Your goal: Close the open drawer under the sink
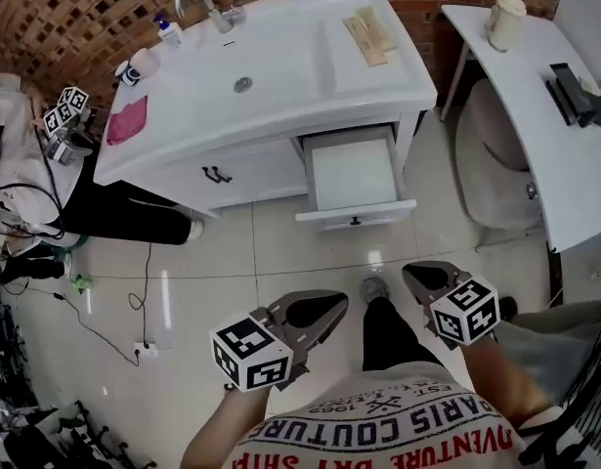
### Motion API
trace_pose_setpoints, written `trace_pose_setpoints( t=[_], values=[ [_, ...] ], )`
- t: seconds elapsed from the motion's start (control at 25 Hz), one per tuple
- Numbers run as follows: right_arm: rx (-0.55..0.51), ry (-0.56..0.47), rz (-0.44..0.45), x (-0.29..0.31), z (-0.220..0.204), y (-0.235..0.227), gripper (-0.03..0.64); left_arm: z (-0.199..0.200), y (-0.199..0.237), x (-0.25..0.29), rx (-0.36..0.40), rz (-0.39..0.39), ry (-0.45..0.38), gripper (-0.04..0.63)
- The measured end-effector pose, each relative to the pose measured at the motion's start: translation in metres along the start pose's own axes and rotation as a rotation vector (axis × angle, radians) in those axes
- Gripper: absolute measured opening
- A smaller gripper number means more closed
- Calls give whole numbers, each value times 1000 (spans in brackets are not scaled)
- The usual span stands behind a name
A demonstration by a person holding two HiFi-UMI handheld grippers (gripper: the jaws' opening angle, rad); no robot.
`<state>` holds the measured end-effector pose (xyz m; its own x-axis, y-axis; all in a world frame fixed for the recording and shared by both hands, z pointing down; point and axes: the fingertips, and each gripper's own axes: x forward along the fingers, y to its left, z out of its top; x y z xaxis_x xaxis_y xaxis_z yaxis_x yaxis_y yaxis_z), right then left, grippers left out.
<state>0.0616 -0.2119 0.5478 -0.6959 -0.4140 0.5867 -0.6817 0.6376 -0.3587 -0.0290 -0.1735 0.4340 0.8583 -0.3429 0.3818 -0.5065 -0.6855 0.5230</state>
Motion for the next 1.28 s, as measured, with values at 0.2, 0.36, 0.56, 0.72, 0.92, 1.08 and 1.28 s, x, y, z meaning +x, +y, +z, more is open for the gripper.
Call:
trace_pose_setpoints(
  t=[0.2,0.36,0.56,0.72,0.92,1.08,1.28],
  values=[
    [105,65,-58,51,-23,-56,6,-7,44,24,-81,-9,54,-18],
    [152,96,-89,87,-35,-86,6,-10,72,37,-116,-8,72,-17],
    [203,116,-117,120,-39,-112,6,-12,99,43,-152,1,80,-18],
    [229,124,-131,134,-41,-125,6,-14,114,48,-163,9,97,-18],
    [247,128,-142,143,-40,-139,6,-10,126,57,-172,4,109,-18],
    [260,159,-126,149,-40,-145,6,0,134,66,-179,-1,112,-18],
    [276,163,-117,156,-28,-155,6,16,149,73,-184,2,103,-18]
  ],
)
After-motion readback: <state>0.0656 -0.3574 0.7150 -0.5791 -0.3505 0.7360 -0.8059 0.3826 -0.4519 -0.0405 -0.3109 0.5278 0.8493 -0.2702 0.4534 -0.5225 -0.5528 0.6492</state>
